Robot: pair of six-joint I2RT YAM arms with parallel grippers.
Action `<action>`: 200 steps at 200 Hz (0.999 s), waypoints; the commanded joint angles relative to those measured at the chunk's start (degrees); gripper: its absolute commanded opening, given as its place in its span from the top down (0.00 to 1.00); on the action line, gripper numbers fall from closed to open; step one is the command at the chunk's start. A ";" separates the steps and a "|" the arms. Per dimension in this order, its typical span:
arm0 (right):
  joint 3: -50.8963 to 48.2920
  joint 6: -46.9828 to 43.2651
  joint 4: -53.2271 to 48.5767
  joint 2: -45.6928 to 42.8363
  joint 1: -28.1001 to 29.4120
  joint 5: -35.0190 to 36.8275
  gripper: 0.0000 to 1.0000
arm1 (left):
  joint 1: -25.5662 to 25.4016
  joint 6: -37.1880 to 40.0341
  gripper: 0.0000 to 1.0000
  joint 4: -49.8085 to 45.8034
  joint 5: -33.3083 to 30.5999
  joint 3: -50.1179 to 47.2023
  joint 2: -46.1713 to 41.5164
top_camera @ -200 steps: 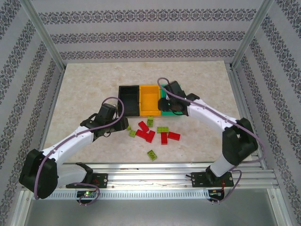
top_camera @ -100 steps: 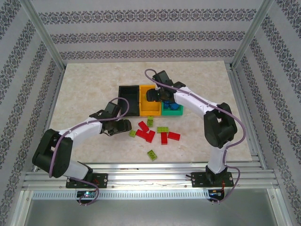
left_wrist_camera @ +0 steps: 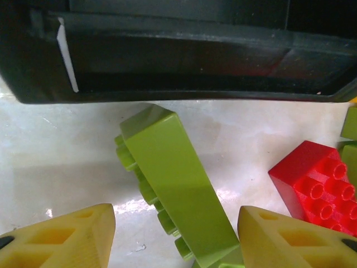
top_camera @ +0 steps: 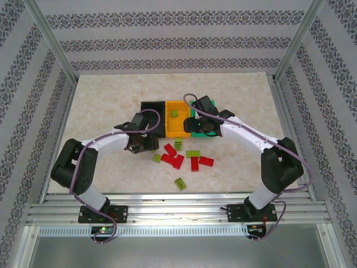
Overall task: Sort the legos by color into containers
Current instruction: Pick up the lego from the center of the table.
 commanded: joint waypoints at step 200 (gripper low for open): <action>-5.79 2.75 3.60 -2.94 2.27 1.63 0.43 | -0.39 3.18 0.95 -3.63 -1.63 -3.73 -26.03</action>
